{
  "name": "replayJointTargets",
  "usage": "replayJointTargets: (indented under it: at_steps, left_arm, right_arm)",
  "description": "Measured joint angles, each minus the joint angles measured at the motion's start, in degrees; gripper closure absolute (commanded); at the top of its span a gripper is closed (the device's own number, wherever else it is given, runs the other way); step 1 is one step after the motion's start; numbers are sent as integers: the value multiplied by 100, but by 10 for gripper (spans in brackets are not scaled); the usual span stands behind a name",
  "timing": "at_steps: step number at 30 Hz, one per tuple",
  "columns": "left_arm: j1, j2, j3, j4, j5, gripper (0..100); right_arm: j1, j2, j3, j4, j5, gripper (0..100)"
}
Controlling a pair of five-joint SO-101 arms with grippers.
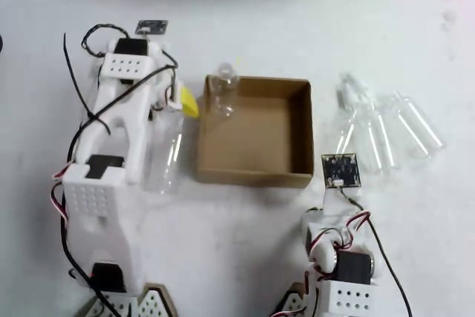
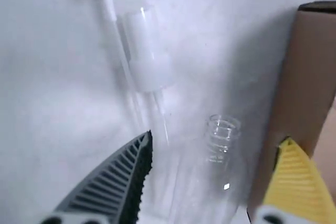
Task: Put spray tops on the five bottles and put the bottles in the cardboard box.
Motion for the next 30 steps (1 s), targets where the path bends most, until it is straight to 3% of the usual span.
replayJointTargets:
  at_steps: [12, 16, 30]
  left_arm:
    - [-9, 0, 299, -176, -18, 725]
    - [-18, 0, 325, -176, -360, 725]
    - [-492, 0, 334, -202, -492, 725]
  right_arm:
    - [0, 0, 0, 0, 0, 982]
    - [0, 0, 0, 0, 0, 982]
    - [0, 0, 0, 0, 0, 982]
